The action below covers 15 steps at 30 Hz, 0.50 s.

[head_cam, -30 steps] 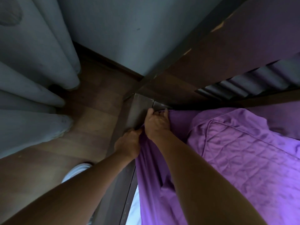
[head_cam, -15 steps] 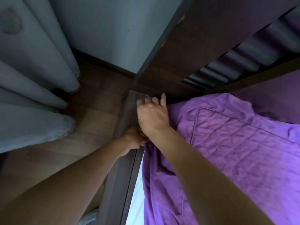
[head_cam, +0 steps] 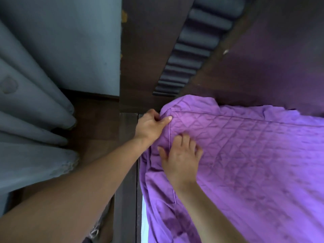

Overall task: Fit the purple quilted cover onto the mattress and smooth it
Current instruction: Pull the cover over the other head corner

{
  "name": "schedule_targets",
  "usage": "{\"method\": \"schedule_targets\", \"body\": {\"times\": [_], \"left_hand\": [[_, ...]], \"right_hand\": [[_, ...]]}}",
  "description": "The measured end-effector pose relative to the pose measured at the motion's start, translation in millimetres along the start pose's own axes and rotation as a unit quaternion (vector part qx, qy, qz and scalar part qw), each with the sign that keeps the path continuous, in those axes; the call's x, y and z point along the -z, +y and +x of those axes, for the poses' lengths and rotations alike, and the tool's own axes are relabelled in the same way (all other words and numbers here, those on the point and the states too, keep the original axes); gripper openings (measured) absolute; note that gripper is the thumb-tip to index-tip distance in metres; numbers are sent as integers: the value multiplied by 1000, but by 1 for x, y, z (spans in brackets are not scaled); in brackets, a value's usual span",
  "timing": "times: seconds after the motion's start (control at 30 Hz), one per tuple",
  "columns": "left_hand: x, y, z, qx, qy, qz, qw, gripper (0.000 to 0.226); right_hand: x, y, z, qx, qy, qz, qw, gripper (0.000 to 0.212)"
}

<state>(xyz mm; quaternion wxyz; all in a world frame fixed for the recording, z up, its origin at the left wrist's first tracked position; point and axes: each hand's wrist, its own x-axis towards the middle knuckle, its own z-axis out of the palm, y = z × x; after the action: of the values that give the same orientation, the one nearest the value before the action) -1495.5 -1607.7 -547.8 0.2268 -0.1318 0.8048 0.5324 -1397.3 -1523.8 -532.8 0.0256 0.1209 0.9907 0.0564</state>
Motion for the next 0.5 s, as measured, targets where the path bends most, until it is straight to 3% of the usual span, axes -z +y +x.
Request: {"method": "schedule_targets", "body": {"times": [0.1,0.2,0.3,0.37,0.43,0.5], "left_hand": [[-4,7,3,-24,27,92,995,23],[3,12,8,-19,88,94,991,17],[14,3,17,19,131,83,988,11],[13,-3,17,37,122,85,988,14],[5,-1,14,36,82,39,995,25],[-2,6,13,28,47,14,998,39]], "right_hand": [[0,-8,0,-10,-7,0,1000,30],[-1,-15,5,-4,41,21,999,10],[0,-27,8,40,38,67,996,29],[-2,-28,7,73,27,75,994,29],[-6,-17,8,96,31,93,991,13],[-8,2,13,68,38,124,989,22]]}}
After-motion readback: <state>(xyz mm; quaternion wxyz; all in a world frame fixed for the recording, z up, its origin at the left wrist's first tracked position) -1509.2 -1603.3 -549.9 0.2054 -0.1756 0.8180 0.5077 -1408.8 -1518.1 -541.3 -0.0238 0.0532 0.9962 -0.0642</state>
